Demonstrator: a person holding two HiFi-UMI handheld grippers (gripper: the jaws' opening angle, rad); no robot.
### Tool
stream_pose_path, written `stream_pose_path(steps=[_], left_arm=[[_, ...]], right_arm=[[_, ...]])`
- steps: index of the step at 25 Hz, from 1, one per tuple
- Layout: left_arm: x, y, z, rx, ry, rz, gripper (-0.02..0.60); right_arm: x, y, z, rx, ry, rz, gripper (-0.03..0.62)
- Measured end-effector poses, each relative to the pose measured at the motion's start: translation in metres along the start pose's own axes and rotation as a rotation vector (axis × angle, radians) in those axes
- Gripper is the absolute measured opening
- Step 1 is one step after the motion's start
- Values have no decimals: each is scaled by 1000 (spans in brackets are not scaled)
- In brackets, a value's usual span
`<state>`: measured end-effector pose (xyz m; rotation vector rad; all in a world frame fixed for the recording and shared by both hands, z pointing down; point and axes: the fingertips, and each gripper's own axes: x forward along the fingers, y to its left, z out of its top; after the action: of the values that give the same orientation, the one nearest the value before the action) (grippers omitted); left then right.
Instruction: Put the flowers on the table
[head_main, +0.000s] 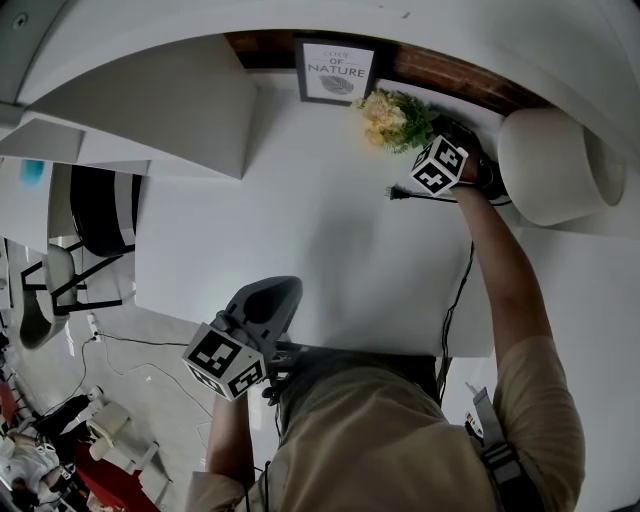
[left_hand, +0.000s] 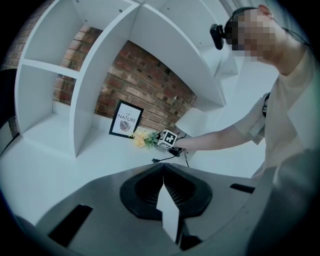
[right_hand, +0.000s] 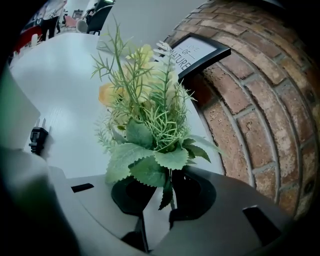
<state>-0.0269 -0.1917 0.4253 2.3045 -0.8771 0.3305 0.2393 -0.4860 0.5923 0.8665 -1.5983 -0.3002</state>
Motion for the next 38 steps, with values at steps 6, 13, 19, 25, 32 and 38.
stream_pose_path(steps=[6, 13, 19, 25, 32, 38], left_arm=[[3, 0, -2, 8, 16, -2, 9], [3, 5, -6, 9, 34, 6, 9], [3, 10, -7, 6, 41, 11, 9], [6, 13, -7, -3, 41, 11, 9], [7, 12, -9, -4, 48, 3, 9], [6, 12, -9, -1, 44, 4, 9]], right_arm=[[3, -5, -2, 34, 8, -13, 66], [8, -10, -2, 26, 22, -23, 69], [14, -14, -2, 29, 39, -24, 79], [13, -20, -4, 47, 41, -41, 156], [6, -24, -7, 82, 50, -39, 195], [-6, -23, -9, 120, 38, -44, 198]])
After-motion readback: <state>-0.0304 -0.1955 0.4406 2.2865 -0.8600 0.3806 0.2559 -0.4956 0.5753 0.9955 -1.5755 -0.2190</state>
